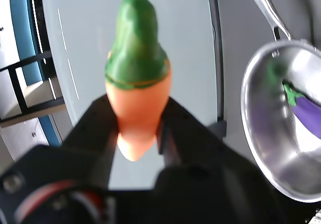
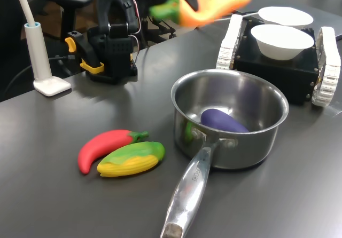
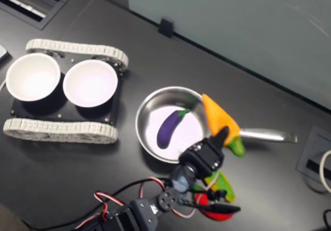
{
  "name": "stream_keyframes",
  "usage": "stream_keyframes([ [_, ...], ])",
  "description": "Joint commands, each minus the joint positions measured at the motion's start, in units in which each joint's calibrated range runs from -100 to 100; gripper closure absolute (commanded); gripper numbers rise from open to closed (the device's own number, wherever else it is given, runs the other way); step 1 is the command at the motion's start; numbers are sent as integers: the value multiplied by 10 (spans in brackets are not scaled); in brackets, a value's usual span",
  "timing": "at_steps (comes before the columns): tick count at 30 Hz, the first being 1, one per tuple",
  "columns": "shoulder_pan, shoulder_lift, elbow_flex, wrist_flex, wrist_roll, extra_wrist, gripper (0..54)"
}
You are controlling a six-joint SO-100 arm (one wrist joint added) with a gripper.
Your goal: Pick up the carrot and place them in the pan
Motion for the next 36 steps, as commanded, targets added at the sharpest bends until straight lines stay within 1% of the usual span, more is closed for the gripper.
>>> stream_keyframes([
  [1, -45, -34, 10, -53, 8, -6, 533],
  [6, -90, -39, 52, -76, 20, -3, 533],
  [12, -125, -48, 84, -78, 29, -1, 533],
  [15, -147, -54, 102, -79, 32, 8, 533],
  [25, -187, -72, 160, -102, 42, 26, 533],
  [27, -203, -76, 169, -103, 43, 36, 533],
  [36, -225, -80, 190, -108, 43, 45, 533],
])
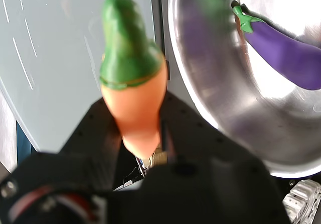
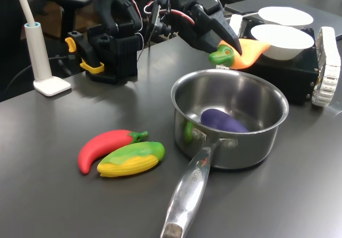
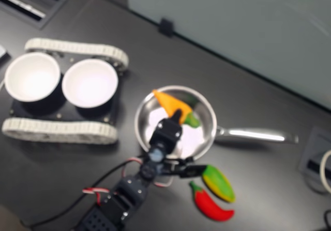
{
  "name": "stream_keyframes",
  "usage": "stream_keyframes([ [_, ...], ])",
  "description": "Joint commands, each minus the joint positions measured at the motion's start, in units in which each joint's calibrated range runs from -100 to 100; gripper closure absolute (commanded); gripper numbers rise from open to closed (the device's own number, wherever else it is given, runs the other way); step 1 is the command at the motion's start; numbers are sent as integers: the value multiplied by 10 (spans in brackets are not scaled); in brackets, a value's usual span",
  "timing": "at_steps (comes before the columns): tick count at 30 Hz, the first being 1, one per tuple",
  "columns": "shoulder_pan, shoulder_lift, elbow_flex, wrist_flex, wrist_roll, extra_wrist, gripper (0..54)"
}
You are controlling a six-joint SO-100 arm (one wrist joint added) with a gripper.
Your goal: Pick up the carrot and place them in the pan
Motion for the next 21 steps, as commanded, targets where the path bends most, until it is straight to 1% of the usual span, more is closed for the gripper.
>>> stream_keyframes([
  [1, -10, -28, -16, -40, 3, 6, 533],
  [4, -13, -28, -12, -40, 3, 6, 533],
  [14, -8, -29, -8, -32, -2, 6, 491],
  [17, -5, -23, -23, -14, -9, 5, 463],
  [21, 4, -21, -28, -2, -16, 4, 423],
])
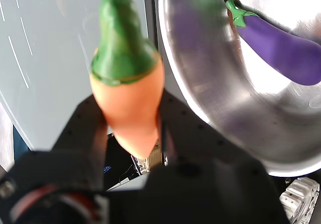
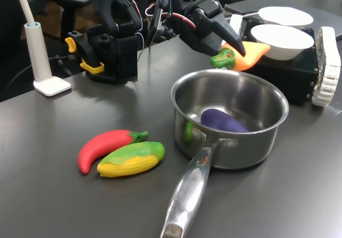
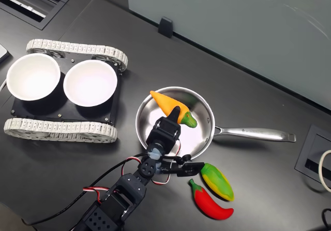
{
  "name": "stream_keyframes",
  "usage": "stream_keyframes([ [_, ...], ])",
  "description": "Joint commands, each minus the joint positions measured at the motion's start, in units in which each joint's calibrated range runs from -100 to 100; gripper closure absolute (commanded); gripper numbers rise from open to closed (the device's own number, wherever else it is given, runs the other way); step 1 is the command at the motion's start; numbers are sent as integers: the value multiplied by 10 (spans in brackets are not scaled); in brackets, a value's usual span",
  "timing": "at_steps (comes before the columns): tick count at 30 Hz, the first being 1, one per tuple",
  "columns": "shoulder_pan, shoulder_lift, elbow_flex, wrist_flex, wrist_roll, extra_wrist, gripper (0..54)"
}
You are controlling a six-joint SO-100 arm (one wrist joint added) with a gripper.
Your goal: Pick up the carrot and place them in the pan
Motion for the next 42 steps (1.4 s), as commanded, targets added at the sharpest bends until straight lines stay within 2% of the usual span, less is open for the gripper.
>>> stream_keyframes([
  [1, 13, -23, -40, -2, -6, 3, 414],
  [8, 7, -61, -1, 11, 5, -1, 340],
  [16, -2, -116, 54, 16, 11, -1, 339],
  [26, 18, -140, 113, 11, 2, -1, 326],
  [31, 30, -147, 154, -17, -2, -1, 292],
  [37, 45, -148, 223, -84, -13, -1, 202],
  [42, 47, -148, 231, -101, -26, -1, 185],
])
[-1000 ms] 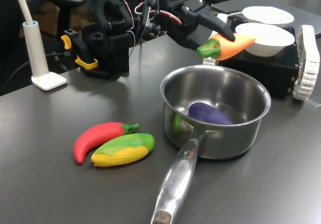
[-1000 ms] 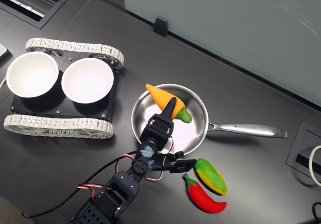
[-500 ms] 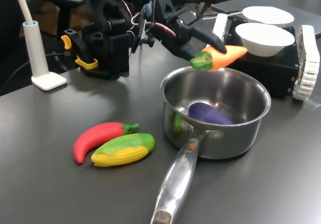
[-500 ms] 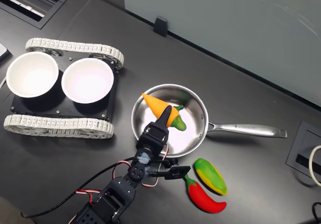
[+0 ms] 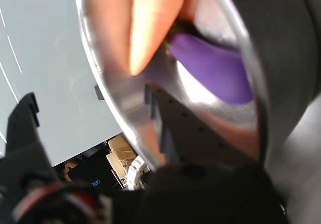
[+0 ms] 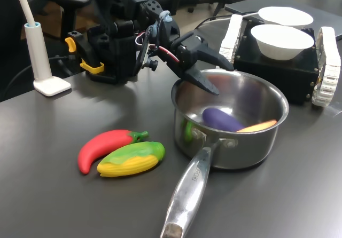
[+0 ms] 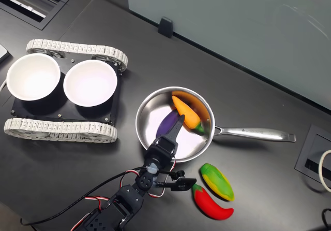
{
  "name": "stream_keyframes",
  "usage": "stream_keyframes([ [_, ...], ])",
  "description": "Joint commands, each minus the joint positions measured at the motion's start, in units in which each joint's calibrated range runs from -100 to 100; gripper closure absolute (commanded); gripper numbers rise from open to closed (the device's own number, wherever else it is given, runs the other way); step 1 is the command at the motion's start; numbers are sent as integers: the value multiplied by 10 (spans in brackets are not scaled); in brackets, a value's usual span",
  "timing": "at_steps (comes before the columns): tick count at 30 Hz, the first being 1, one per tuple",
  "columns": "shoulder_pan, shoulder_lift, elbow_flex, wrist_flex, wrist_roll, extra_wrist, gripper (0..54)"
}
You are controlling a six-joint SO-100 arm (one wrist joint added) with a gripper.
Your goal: Pick up the carrot and place them in the pan
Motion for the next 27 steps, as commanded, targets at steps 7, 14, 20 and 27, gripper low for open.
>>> stream_keyframes([
  [7, 13, -39, -8, -44, -20, -1, 163],
  [14, 11, -46, 3, -43, -3, -1, 153],
  [20, 12, -56, 5, -43, 2, -1, 158],
  [27, 17, -81, -35, 5, 11, 1, 325],
])
